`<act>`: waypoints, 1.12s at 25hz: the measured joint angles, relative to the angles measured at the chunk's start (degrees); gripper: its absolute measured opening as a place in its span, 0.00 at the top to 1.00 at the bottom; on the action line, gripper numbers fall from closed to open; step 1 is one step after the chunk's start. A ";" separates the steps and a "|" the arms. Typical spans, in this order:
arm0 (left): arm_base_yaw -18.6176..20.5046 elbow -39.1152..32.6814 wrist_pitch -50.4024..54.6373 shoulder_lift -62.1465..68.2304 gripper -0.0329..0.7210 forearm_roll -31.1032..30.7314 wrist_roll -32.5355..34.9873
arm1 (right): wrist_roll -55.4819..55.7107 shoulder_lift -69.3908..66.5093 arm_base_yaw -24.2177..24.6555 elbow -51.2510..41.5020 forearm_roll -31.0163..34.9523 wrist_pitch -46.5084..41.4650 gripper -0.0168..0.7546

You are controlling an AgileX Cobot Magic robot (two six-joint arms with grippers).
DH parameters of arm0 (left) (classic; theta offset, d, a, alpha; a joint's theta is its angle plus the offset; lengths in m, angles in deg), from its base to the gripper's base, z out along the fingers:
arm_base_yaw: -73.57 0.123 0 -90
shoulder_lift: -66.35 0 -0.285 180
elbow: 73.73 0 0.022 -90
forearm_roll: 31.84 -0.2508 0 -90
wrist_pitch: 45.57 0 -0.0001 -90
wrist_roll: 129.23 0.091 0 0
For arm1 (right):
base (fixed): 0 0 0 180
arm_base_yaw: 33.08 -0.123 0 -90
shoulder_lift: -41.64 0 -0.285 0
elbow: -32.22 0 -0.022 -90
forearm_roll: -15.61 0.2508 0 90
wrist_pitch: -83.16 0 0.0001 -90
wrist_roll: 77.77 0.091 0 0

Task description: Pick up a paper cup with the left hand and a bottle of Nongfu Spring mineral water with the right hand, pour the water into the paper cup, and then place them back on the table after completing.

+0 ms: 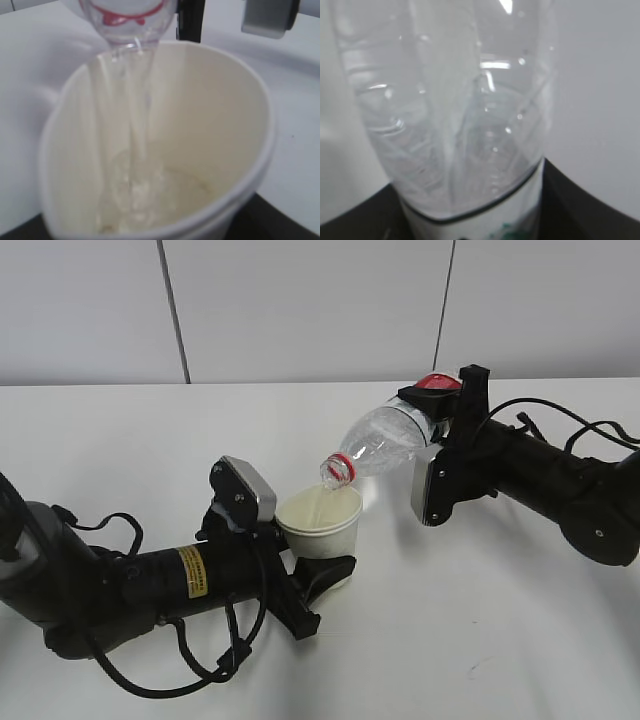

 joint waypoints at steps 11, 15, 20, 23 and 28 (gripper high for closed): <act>0.00 0.00 0.36 0.00 0.43 0.00 0.00 | 0.63 0.02 0.00 0.00 0.00 0.13 0.49; 0.00 0.00 0.36 0.00 0.43 0.00 0.00 | 1.76 0.02 0.00 0.00 0.09 0.13 0.49; 0.00 0.00 0.38 0.00 0.43 0.05 0.00 | 3.98 0.02 0.00 -0.12 0.09 0.26 0.49; 0.00 0.00 0.38 0.00 0.43 0.17 0.00 | 4.50 0.02 0.00 -0.32 0.09 0.26 0.49; 0.00 0.00 0.38 0.00 0.43 1.55 0.00 | 5.54 0.02 0.00 -0.32 0.13 0.36 0.49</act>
